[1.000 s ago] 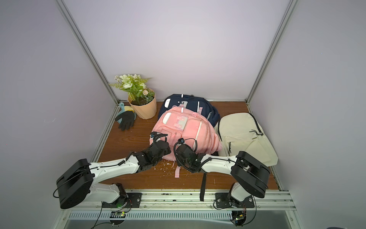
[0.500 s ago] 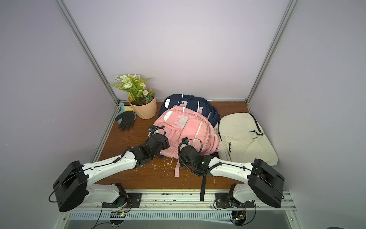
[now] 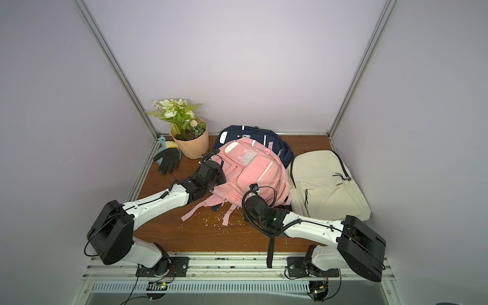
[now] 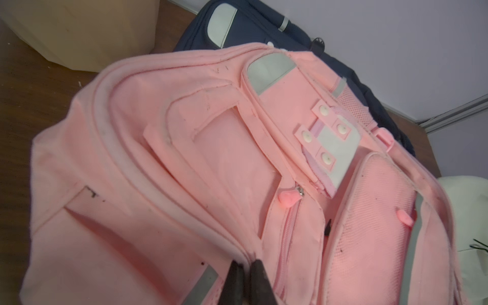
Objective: Zip up the backpack
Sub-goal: Zip the zipper on the backpack.
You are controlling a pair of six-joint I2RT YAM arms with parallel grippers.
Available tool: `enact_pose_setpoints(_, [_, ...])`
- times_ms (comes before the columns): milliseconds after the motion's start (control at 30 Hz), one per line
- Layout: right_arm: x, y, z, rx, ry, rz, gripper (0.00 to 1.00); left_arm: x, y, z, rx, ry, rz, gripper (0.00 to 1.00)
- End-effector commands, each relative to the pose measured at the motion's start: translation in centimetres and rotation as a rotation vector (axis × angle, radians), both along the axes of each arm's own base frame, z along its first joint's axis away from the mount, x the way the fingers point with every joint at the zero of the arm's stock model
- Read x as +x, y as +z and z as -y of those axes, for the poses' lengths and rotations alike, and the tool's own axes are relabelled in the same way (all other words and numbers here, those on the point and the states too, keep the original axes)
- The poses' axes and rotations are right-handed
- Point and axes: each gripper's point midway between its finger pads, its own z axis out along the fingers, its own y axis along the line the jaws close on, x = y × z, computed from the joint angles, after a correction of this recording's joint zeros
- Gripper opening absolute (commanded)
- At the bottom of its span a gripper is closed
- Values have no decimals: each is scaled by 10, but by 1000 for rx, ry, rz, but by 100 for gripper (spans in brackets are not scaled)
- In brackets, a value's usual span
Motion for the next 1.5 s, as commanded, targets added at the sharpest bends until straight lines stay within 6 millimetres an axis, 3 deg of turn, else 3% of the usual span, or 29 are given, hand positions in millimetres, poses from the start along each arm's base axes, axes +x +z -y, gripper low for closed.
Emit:
enact_pose_setpoints(0, [-2,20,-23,75,35,-4,0,2,-2,-4,-16,2,-7,30])
enact_pose_setpoints(100, [3,29,-34,91,48,14,0,-23,-12,-2,-73,-24,-23,58])
enact_pose_setpoints(167, [5,28,-41,89,62,13,0,-40,-14,3,-120,-45,-33,69])
enact_pose_setpoints(300, [2,31,-54,165,91,13,0,-64,-3,39,-308,-175,-11,75])
enact_pose_setpoints(467, [2,33,-68,169,112,3,0,-70,-18,50,-329,-186,-54,74])
enact_pose_setpoints(633, [1,39,-70,180,118,20,0,-71,-41,54,-315,-188,-114,66])
enact_pose_setpoints(733, [2,41,-66,163,106,31,0,-70,-53,55,-299,-178,-138,55])
enact_pose_setpoints(967, [2,40,-51,121,76,46,0,-66,-63,50,-246,-146,-160,55])
enact_pose_setpoints(1100, [-1,38,-50,123,77,36,0,-63,-70,48,-215,-131,-175,35])
enact_pose_setpoints(1233, [0,39,-38,107,45,43,0,-57,-68,39,-162,-91,-166,9])
enact_pose_setpoints(1333, [0,34,-24,56,9,43,0,-52,-61,29,-131,-56,-145,1])
enact_pose_setpoints(1467, [1,28,-1,-7,-50,39,0,-47,-45,14,-98,-18,-102,0])
